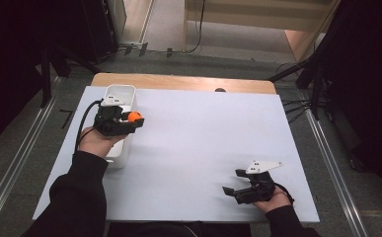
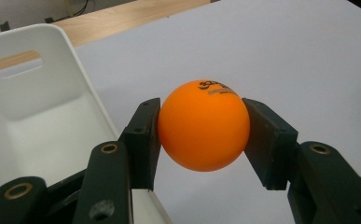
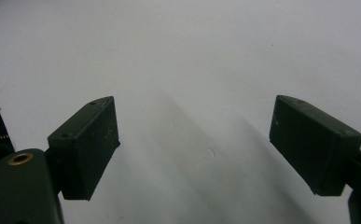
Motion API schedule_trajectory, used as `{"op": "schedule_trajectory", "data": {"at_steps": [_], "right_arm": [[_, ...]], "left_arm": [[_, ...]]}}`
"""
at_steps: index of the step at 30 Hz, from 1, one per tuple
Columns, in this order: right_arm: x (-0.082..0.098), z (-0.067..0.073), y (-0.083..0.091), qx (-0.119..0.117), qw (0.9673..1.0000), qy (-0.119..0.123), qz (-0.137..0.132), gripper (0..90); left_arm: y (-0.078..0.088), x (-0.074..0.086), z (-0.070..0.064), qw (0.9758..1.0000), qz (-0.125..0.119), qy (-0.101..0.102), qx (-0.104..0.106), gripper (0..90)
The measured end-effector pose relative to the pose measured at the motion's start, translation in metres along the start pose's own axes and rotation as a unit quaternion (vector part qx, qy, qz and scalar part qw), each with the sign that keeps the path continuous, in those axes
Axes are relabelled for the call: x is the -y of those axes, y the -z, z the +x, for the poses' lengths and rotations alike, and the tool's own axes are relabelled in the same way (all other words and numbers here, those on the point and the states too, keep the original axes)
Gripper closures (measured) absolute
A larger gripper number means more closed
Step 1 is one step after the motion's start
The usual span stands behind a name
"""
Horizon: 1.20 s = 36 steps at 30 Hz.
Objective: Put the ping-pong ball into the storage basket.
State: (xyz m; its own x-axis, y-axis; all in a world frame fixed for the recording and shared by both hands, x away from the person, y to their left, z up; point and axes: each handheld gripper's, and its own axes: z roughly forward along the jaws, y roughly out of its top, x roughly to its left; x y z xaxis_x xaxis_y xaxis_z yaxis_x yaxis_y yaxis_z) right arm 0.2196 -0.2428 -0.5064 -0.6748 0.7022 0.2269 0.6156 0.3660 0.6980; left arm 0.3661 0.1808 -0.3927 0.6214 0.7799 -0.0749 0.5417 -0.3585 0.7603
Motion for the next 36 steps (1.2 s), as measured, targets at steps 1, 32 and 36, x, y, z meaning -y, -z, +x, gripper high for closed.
{"op": "schedule_trajectory", "data": {"at_steps": [1,32,36], "right_arm": [[0.0,0.0,0.0,0.0,1.0,0.0,0.0,14.2],[0.0,0.0,0.0,-0.001,1.0,0.002,0.0,14.2],[0.0,0.0,0.0,0.001,1.0,0.0,0.001,14.2]], "left_arm": [[0.001,0.0,0.001,1.0,0.0,0.004,-0.001,50.2],[-0.008,-0.01,0.036,0.9958,-0.01,0.058,-0.071,50.3],[-0.009,-0.015,0.041,0.994,-0.017,0.066,-0.086,50.5]]}}
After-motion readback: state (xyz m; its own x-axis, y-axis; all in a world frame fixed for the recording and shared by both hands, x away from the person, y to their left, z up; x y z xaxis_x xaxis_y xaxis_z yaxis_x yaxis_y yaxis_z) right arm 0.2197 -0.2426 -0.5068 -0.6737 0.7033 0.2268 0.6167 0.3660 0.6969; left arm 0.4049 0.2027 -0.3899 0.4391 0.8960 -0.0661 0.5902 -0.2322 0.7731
